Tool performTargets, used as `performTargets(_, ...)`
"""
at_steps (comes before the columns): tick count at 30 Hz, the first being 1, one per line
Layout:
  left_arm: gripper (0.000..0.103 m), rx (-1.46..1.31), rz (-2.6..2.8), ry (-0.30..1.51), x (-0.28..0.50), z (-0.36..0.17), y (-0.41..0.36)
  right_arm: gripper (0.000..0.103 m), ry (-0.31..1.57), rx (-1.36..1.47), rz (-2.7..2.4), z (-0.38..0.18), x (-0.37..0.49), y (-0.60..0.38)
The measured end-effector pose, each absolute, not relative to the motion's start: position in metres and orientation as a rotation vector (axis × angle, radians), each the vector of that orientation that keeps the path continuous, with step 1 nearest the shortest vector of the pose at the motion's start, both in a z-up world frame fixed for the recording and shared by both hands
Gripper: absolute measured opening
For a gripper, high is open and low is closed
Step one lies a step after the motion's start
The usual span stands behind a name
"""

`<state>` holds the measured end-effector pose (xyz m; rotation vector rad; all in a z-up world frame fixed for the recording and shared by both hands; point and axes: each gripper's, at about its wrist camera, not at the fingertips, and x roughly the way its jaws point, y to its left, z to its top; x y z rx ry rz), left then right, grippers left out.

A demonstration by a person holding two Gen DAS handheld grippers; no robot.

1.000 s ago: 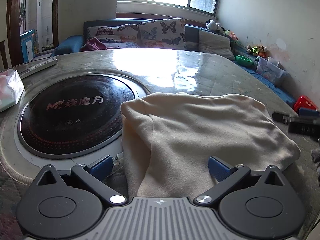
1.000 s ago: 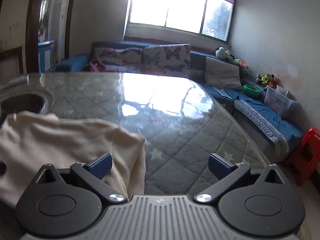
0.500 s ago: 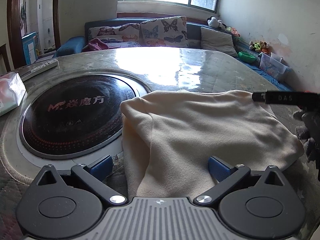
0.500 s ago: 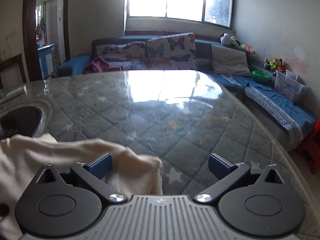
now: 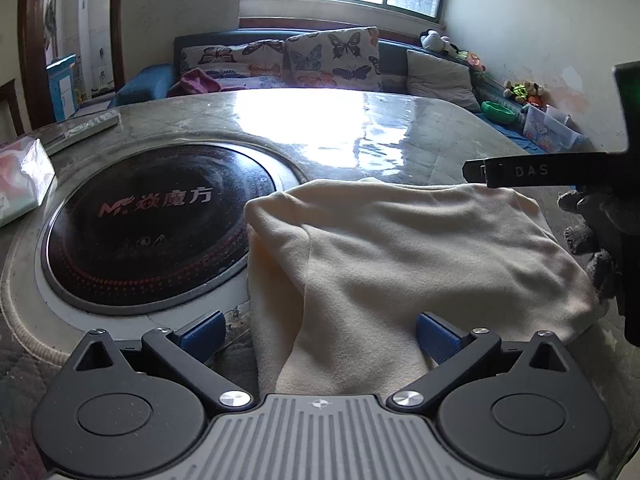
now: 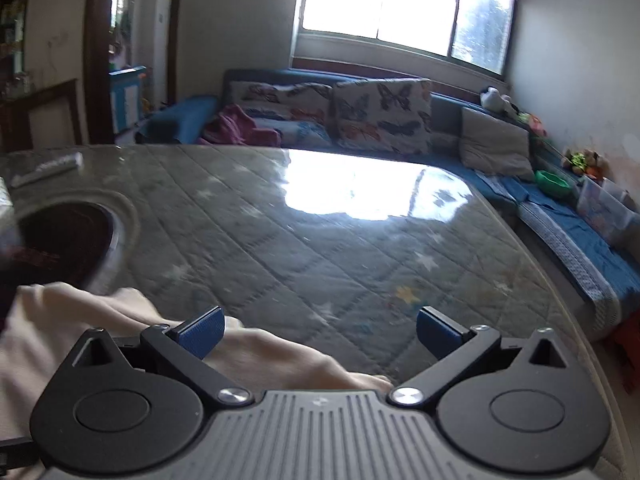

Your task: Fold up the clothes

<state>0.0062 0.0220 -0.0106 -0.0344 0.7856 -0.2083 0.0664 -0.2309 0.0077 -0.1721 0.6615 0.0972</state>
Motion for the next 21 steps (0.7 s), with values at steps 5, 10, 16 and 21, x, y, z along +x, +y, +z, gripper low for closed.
performTargets(5,0.103,-0.055,-0.174,0.792,0.004,-0.01,0.032,0.103,0.682,-0.221,0.175,0.003,0.07,-0.207)
performTargets(10,0.103,-0.053,-0.162,0.794,-0.001,-0.009,0.035,0.103,0.702,-0.244,0.187,-0.005,0.08,-0.195)
performTargets(16,0.103,-0.059,-0.145,0.795,-0.003,-0.009,0.042,0.103,0.7,-0.273,0.245,-0.004,0.082,-0.181)
performTargets(21,0.103,-0.06,-0.136,0.795,-0.005,-0.008,0.044,0.103,0.697,-0.296,0.293,-0.003,0.084,-0.17)
